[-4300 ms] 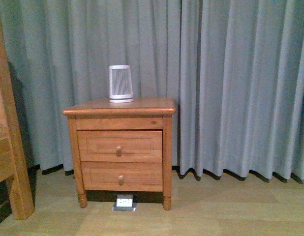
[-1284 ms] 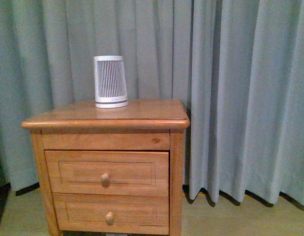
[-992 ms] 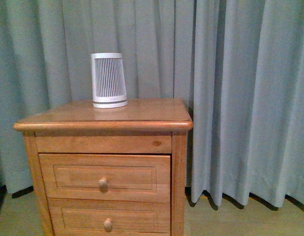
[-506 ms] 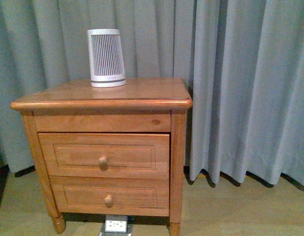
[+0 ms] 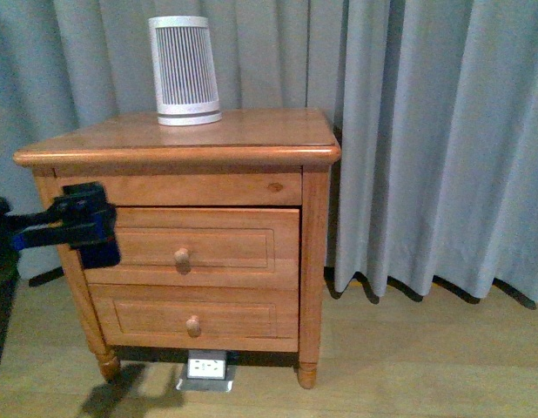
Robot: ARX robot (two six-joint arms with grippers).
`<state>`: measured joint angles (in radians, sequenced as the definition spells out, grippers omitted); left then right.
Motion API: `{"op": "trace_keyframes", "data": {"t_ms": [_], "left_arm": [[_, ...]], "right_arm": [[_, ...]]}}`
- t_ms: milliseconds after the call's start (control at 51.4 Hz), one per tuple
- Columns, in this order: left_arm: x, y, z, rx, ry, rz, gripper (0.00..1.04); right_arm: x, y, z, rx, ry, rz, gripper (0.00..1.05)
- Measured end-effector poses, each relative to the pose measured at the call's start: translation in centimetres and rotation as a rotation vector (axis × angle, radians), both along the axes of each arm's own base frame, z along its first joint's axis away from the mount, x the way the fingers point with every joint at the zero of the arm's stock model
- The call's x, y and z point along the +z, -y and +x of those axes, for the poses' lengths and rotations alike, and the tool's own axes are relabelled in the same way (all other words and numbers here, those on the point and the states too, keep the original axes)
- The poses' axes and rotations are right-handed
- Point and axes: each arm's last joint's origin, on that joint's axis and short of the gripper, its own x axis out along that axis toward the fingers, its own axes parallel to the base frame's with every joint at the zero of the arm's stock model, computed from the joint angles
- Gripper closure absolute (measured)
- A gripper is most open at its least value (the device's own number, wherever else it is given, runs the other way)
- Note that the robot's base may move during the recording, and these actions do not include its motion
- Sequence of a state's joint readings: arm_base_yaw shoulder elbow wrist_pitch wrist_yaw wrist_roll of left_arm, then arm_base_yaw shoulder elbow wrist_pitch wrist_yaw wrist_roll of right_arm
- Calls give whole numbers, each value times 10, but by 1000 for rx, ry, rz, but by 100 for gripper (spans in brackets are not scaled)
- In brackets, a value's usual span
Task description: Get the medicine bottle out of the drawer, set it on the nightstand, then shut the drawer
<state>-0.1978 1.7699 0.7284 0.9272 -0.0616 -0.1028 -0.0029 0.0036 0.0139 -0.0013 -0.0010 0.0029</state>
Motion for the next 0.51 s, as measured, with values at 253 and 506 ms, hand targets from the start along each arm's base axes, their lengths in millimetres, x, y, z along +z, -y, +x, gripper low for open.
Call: {"op": "trace_keyframes", "data": {"t_ms": [253,506], "left_arm": [[-43,31,52,-56,26,63,7],[-94,46,99,-78,-2,103,7]], "right_arm": [[0,0,0,0,0,0,7],[0,0,0,0,0,0,7]]}}
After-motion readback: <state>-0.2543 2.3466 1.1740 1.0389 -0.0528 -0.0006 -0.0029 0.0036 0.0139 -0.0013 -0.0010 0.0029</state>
